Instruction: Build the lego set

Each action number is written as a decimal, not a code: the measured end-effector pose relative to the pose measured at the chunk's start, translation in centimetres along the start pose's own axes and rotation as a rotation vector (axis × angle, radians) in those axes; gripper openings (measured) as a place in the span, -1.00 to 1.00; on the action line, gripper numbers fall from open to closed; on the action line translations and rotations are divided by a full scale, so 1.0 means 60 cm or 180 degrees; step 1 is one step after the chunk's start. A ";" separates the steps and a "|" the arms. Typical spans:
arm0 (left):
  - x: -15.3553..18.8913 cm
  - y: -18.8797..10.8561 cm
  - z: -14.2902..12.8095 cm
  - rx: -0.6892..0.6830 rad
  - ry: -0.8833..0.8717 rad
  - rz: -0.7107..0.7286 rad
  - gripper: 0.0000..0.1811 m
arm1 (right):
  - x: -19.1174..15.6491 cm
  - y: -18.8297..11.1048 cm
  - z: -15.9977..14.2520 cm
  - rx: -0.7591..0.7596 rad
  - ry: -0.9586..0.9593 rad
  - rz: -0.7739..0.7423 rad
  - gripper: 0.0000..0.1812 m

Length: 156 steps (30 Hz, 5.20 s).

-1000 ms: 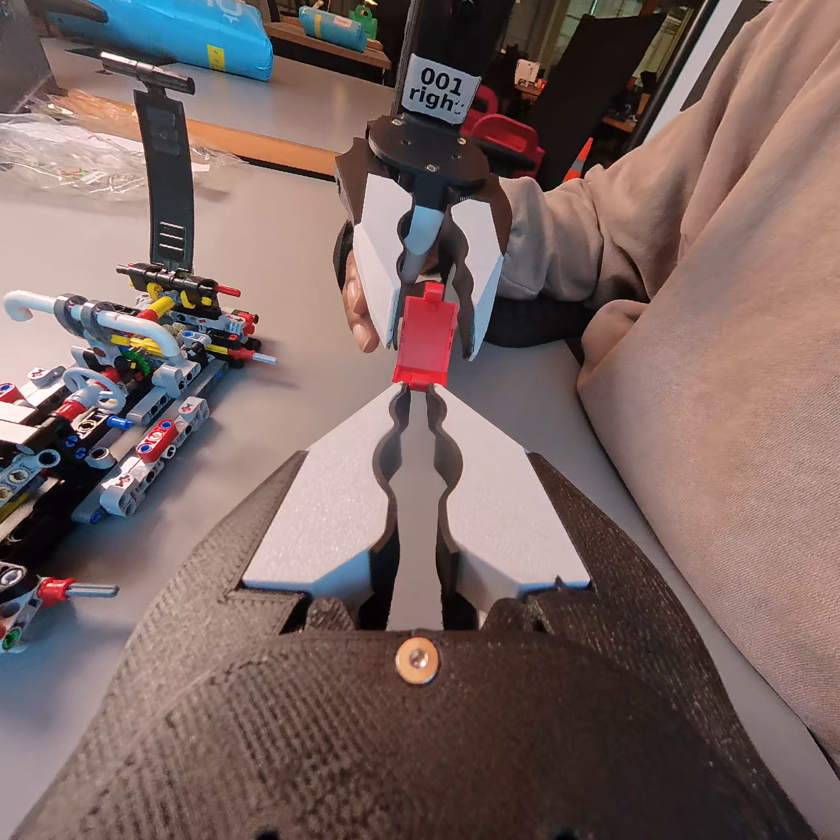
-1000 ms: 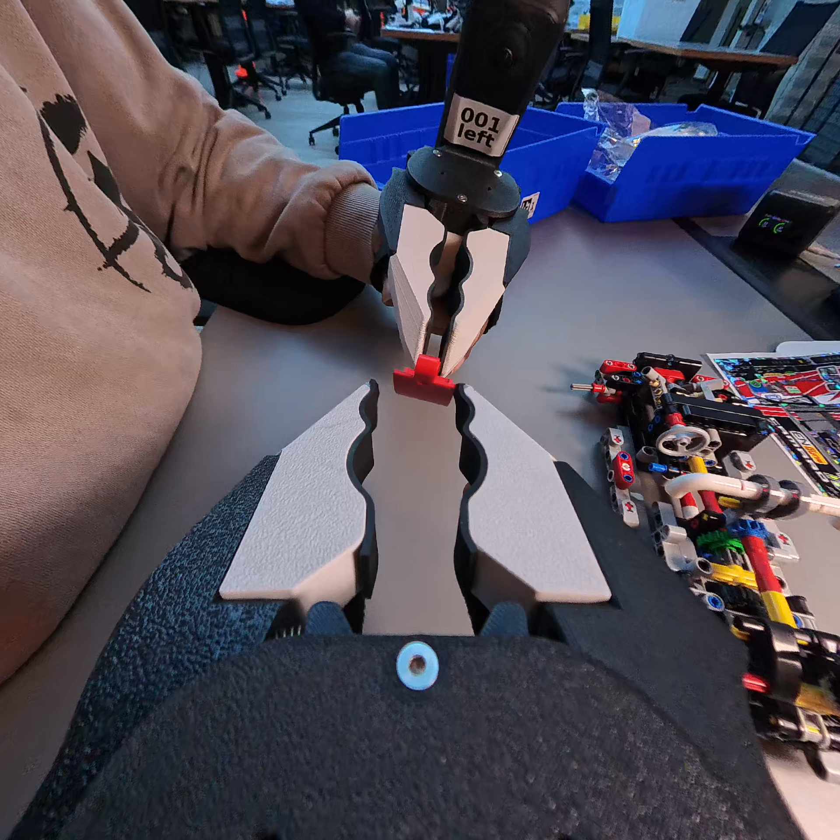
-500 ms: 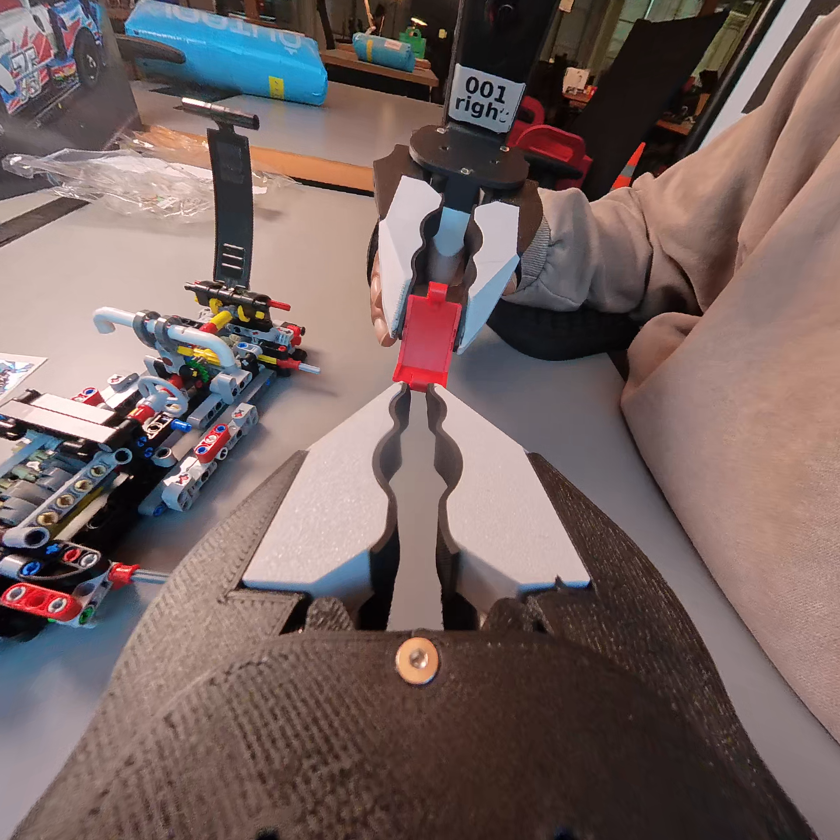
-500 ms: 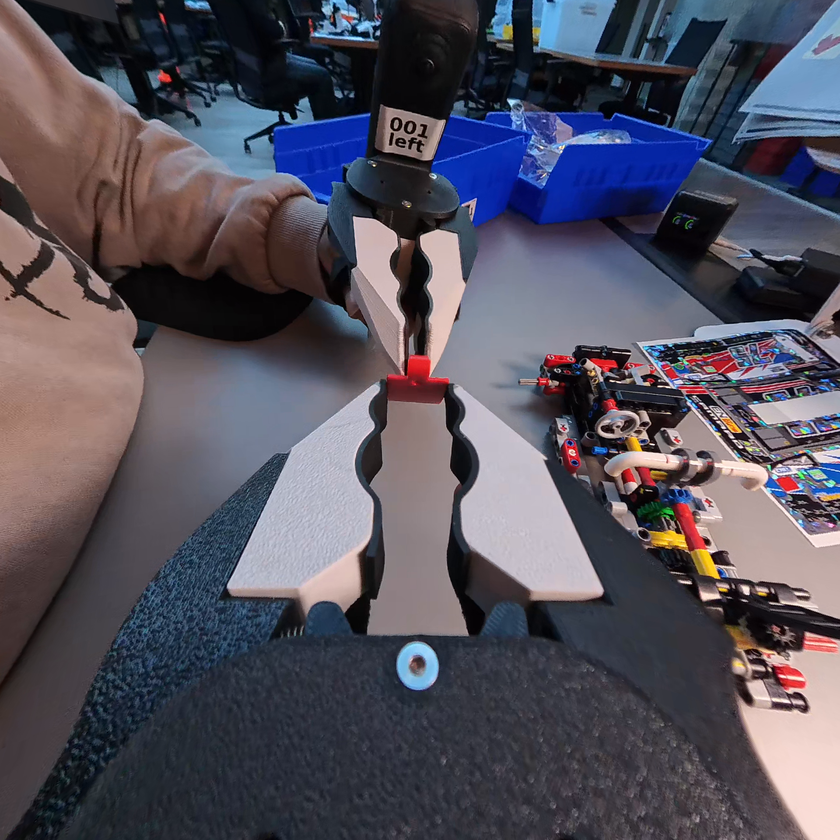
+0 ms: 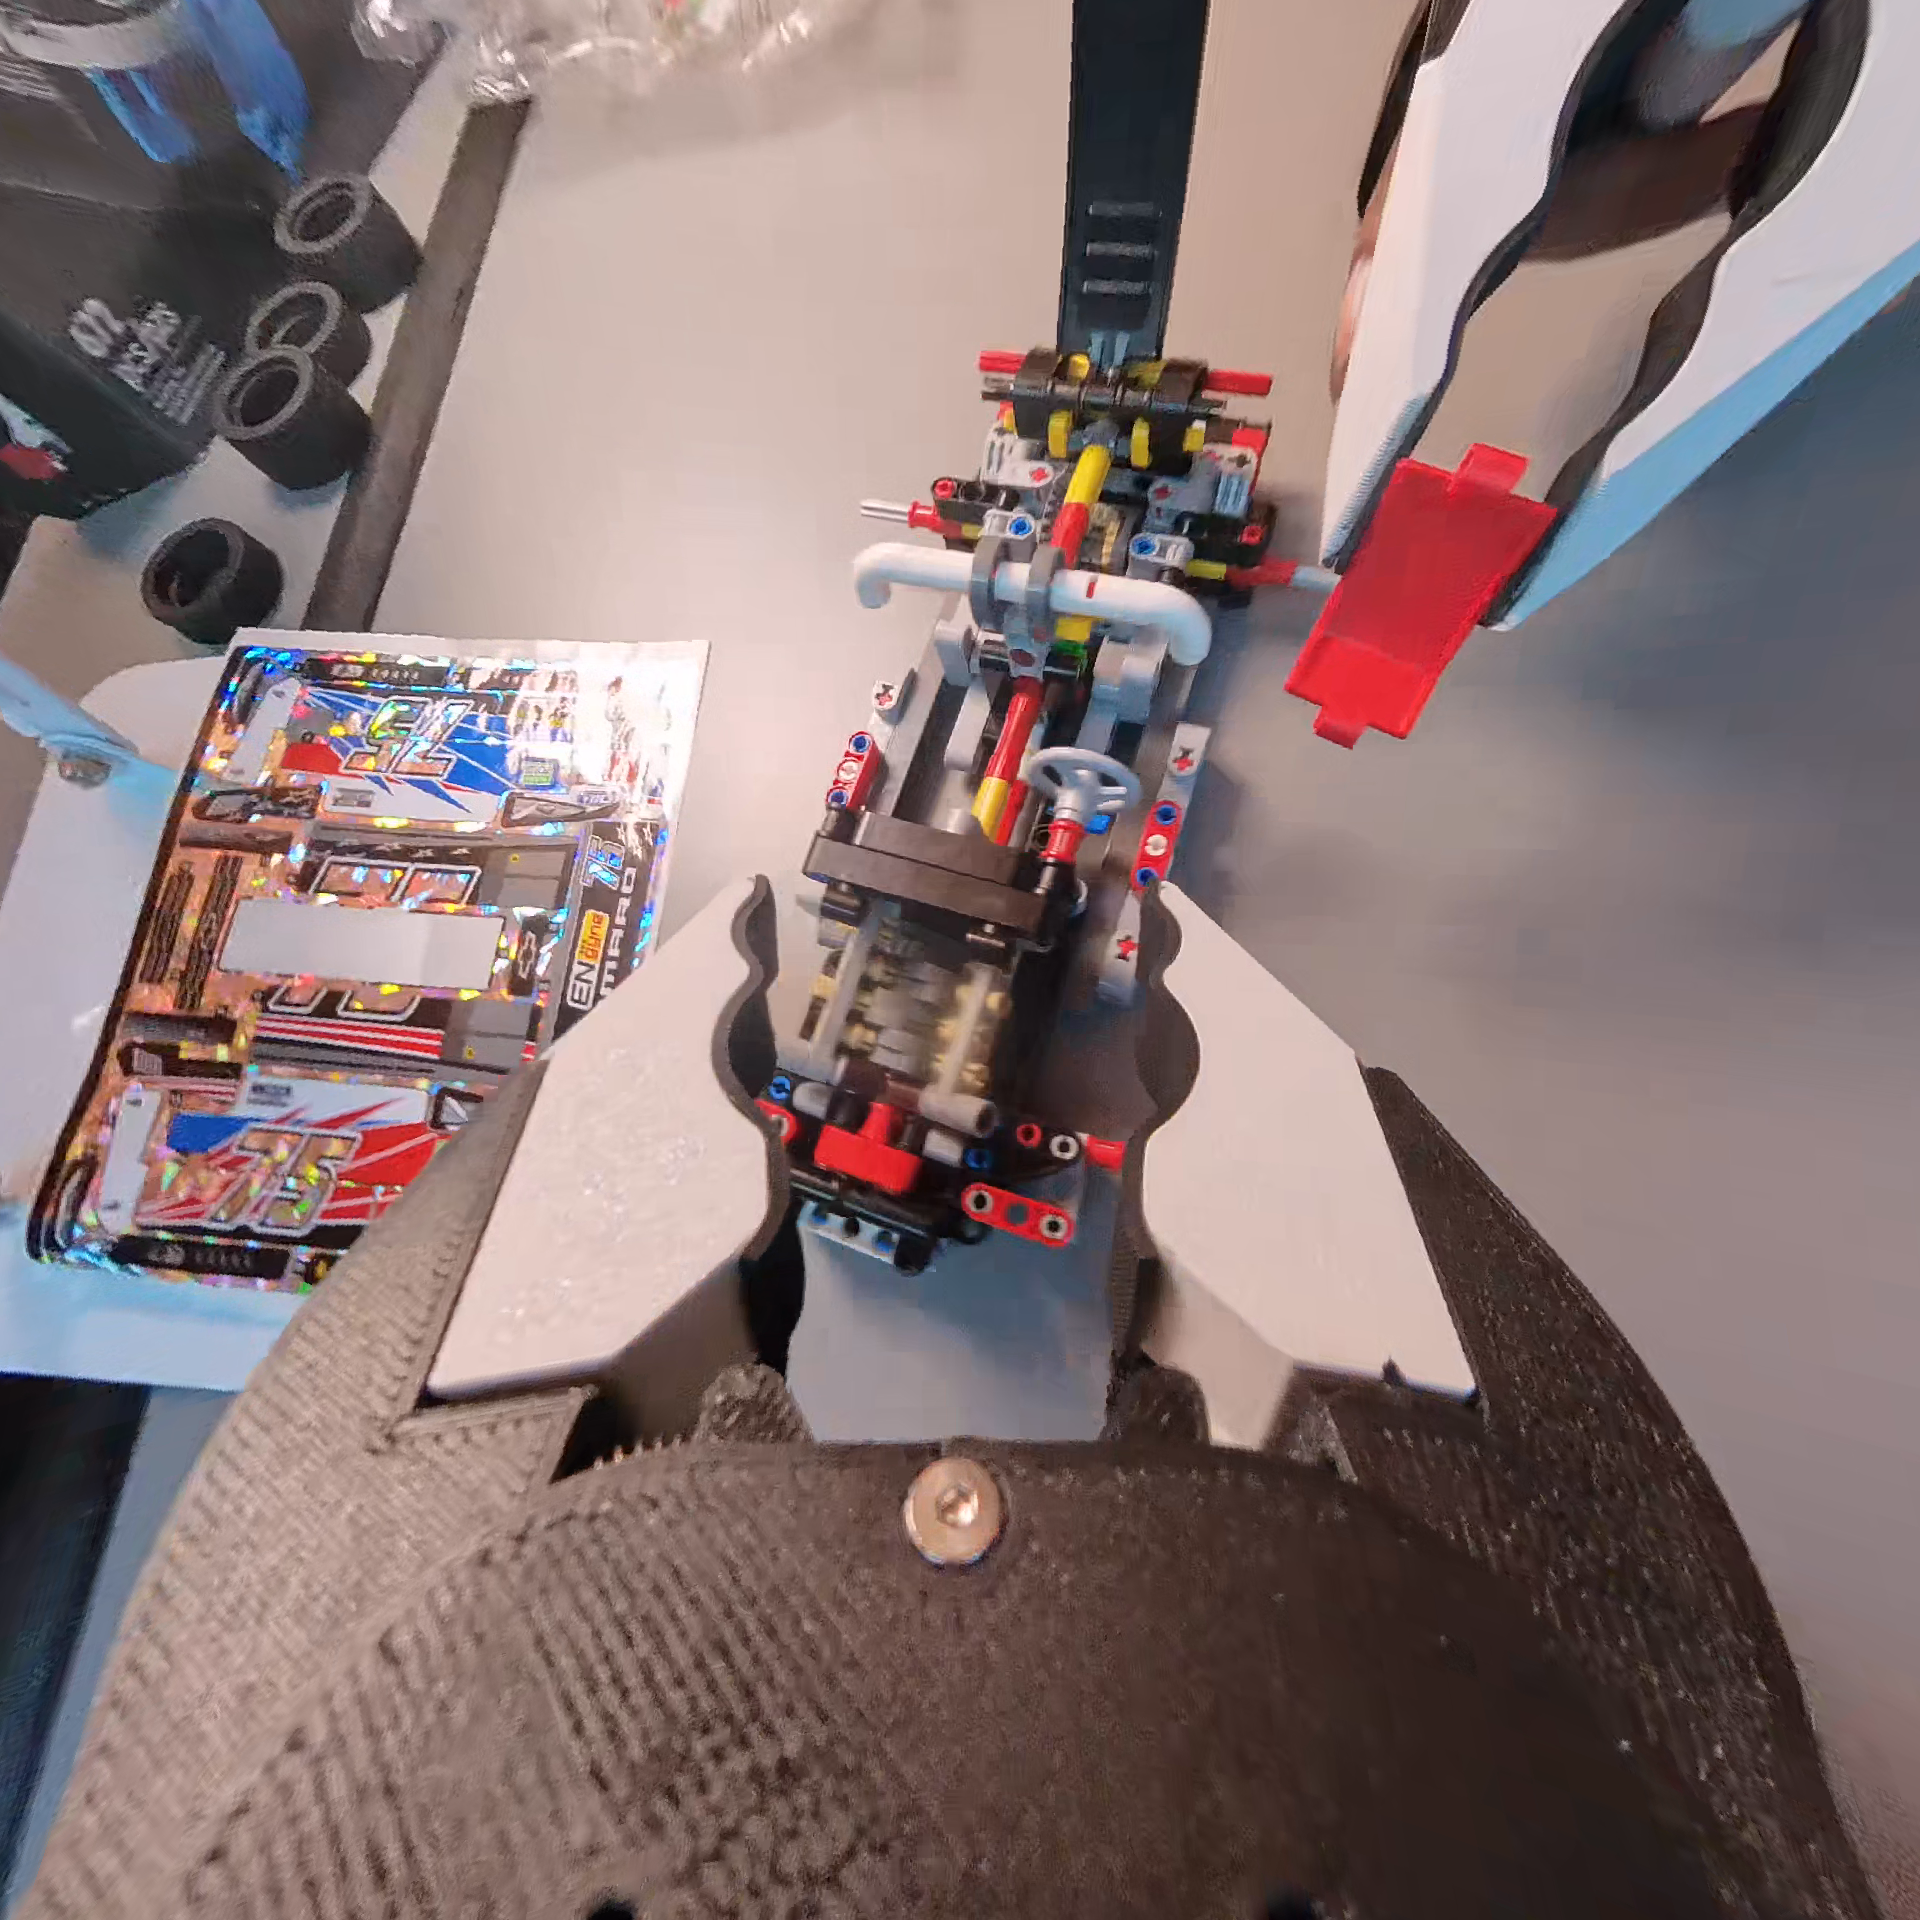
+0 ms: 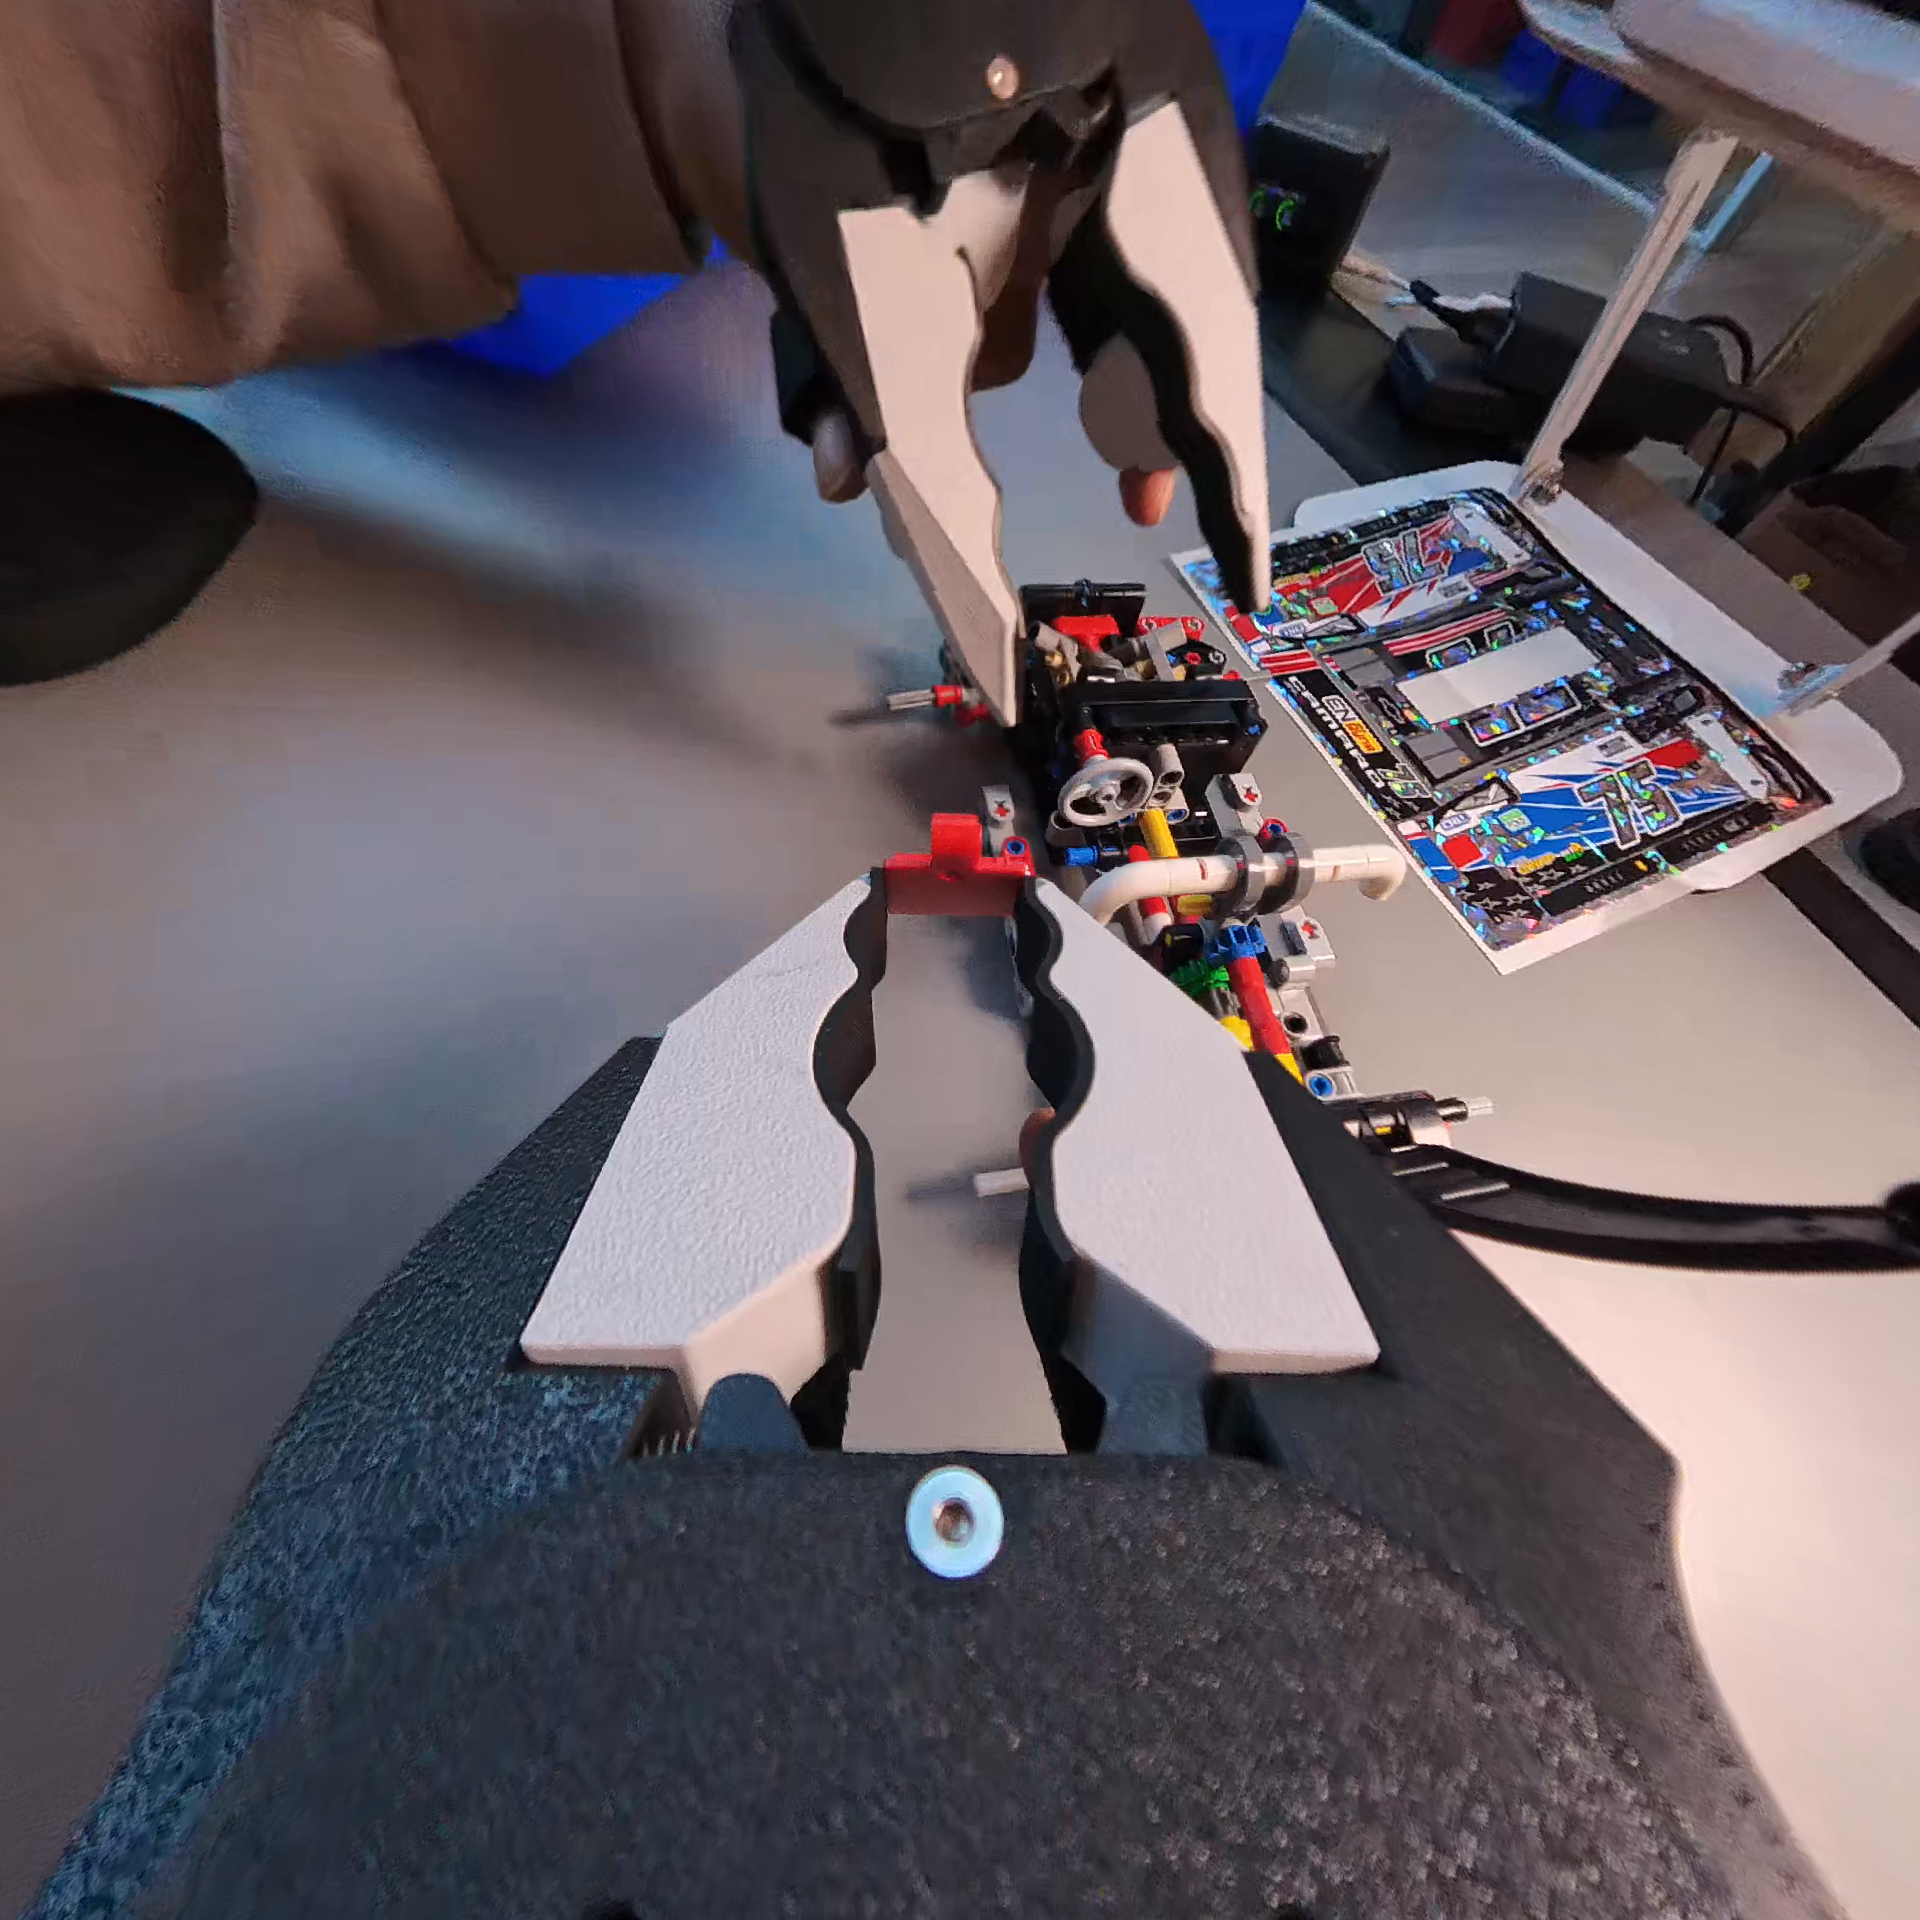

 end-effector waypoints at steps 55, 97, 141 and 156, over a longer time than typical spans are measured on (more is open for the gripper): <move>0.198 -0.111 0.033 0.0976 -0.0002 -0.0731 -0.83 | -0.109 0.007 0.064 -0.0287 0.0005 0.0701 -0.76; 0.174 -0.096 0.048 0.0640 -0.0034 -0.0596 -0.94 | -0.080 -0.008 0.105 -0.1831 -0.0604 0.1025 -0.92; 0.111 -0.077 -0.015 0.0074 0.0131 -0.0220 -0.33 | -0.040 -0.020 0.104 -0.1987 -0.0330 0.1100 -0.95; 0.115 -0.007 0.014 0.0095 0.0720 -0.1066 -0.38 | -0.039 -0.025 0.080 -0.2552 -0.0006 0.1296 -0.95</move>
Point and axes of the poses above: each gripper's, where its closed fingertips meet, y out along the fingers, z out of its top, x = y × z across the jaws, the point moved 4 cm from there along -y, back along the fingers, and after that the axes turned 13 degrees about z, right-handed, at the moved point
